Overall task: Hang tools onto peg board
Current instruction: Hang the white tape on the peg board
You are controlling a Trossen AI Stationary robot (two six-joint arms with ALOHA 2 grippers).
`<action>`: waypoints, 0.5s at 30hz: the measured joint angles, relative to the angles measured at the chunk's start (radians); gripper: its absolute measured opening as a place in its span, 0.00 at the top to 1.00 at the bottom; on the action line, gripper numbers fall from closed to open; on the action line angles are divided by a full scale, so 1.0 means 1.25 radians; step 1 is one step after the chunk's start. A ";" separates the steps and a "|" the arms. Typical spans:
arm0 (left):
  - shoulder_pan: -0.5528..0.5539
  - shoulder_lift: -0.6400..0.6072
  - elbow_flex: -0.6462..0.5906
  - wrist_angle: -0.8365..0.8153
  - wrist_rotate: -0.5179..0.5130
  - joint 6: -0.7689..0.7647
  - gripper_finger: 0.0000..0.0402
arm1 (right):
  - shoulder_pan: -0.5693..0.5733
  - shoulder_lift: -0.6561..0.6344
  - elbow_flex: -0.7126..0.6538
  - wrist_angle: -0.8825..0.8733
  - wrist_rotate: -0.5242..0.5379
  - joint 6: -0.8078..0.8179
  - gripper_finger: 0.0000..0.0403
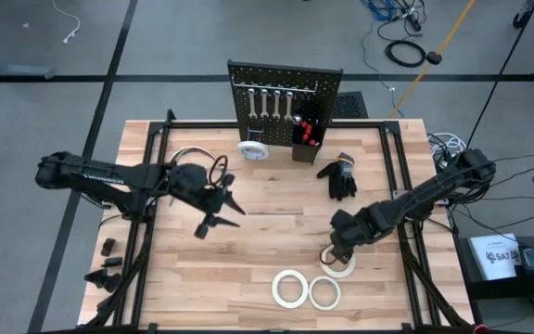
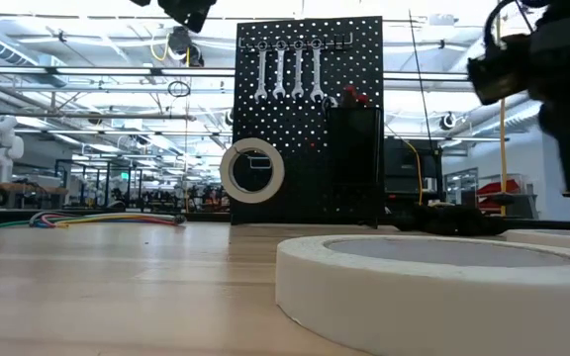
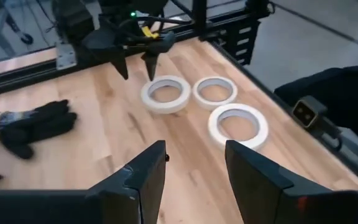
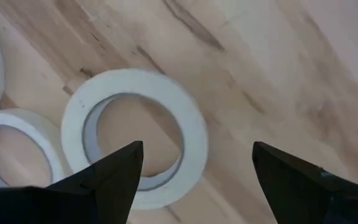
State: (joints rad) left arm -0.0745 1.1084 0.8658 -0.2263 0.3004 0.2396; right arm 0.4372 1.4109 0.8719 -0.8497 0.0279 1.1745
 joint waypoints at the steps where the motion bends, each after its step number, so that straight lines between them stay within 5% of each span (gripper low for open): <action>1: -0.009 0.000 -0.011 0.018 -0.002 -0.015 0.58 | 0.014 0.001 0.000 0.002 0.005 0.026 0.26; 15: -0.027 0.032 -0.239 0.527 -0.105 -0.293 0.58 | 0.119 0.208 0.003 0.038 0.048 0.116 0.32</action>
State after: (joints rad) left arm -0.1081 1.1479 0.5673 0.4329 0.1686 -0.1272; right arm 0.5861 1.6703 0.8757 -0.8027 0.0880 1.3196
